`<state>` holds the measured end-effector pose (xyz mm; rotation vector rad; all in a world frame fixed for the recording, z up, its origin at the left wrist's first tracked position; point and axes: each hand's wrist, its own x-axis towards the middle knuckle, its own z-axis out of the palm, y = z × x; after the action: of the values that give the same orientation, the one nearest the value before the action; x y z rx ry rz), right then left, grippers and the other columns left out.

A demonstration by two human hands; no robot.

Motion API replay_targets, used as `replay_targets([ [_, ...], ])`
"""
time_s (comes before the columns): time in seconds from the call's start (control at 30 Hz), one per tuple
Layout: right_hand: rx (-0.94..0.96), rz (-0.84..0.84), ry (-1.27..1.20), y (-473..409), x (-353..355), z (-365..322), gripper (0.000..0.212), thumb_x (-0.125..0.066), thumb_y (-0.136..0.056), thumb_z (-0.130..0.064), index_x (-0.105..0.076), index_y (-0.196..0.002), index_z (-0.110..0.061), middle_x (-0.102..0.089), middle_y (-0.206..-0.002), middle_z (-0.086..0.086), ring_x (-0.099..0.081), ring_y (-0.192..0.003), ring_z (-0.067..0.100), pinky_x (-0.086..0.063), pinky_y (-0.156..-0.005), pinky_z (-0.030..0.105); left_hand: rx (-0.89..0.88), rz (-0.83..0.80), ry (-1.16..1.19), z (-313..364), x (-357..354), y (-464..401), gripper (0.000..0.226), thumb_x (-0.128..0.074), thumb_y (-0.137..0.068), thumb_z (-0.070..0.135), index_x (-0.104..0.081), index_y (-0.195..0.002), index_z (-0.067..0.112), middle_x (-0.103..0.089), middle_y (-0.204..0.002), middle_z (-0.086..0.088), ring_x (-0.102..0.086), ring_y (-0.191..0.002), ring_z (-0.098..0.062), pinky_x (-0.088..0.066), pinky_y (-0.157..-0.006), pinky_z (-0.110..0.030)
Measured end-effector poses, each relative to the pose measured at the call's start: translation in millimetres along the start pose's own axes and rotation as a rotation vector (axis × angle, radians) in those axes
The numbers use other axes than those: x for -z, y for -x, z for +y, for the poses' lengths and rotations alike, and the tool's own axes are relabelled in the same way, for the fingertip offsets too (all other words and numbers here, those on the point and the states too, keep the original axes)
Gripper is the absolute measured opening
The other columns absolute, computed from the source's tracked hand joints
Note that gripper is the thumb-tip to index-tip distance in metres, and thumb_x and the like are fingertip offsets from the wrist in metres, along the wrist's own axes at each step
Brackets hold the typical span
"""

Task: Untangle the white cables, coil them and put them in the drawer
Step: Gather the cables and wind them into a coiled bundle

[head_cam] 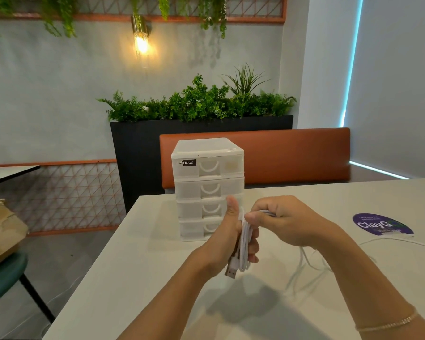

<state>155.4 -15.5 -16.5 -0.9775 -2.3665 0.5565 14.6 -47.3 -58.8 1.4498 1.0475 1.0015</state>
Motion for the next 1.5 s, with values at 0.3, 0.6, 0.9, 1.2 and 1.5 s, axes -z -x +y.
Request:
replay_targets([
  [0.3, -0.076, 0.107, -0.036, -8.5, 3.2, 3.6, 0.024, -0.062, -0.083, -0.044, -0.067, -0.069, -0.025, -0.066, -0.073, -0.006, -0.062, -0.075, 0.015, -0.052, -0.075, 0.033, -0.094, -0.148, -0.123, -8.0, 4.1, 6.2, 0.026, -0.055, -0.079, 0.042, -0.052, -0.079, 0.016, -0.059, -0.060, 0.011, -0.059, -0.065, -0.009, -0.049, -0.080, -0.033],
  [0.6, -0.062, -0.037, -0.044, -14.8, 25.1, 12.6, 0.024, -0.057, -0.085, -0.044, -0.067, -0.078, -0.023, -0.054, -0.053, -0.014, -0.048, -0.052, -0.001, -0.040, -0.056, 0.013, -0.089, -0.105, 0.064, -5.3, 1.1, 6.1, 0.056, -0.033, -0.074, 0.062, -0.057, -0.083, 0.012, -0.050, -0.050, 0.002, -0.054, -0.050, -0.011, -0.050, -0.062, -0.025],
  [0.9, -0.095, 0.051, 0.064, -22.8, 12.8, 11.5, 0.049, -0.036, -0.095, -0.046, -0.052, -0.057, -0.020, -0.052, -0.057, -0.006, -0.047, -0.057, 0.007, -0.038, -0.062, 0.021, -0.051, -0.125, 0.330, -3.0, 9.8, 2.5, 0.061, -0.027, -0.077, 0.067, -0.058, -0.066, 0.016, -0.038, -0.043, 0.001, -0.040, -0.039, -0.009, -0.049, -0.055, -0.026],
  [1.2, -0.221, 0.155, 0.132, -28.1, 10.9, 24.4, 0.061, -0.044, -0.087, -0.058, -0.060, -0.046, -0.016, -0.058, -0.040, -0.009, -0.055, -0.040, 0.006, -0.039, -0.055, 0.016, 0.018, -0.128, 0.369, 0.9, 15.1, 4.6, 0.054, -0.030, -0.090, 0.052, -0.050, -0.059, 0.012, -0.032, -0.039, 0.001, -0.032, -0.035, -0.010, -0.045, -0.049, -0.024],
  [1.5, -0.199, 0.097, -0.149, -10.9, 32.7, 35.8, 0.016, -0.063, -0.085, -0.033, -0.066, -0.076, -0.021, -0.067, -0.080, -0.003, -0.060, -0.079, 0.012, -0.048, -0.070, 0.021, 0.021, -0.037, 0.309, -4.0, 27.1, 3.3, 0.057, -0.028, -0.096, 0.047, -0.051, -0.056, 0.014, -0.035, -0.038, 0.001, -0.033, -0.036, -0.010, -0.040, -0.053, -0.027],
])
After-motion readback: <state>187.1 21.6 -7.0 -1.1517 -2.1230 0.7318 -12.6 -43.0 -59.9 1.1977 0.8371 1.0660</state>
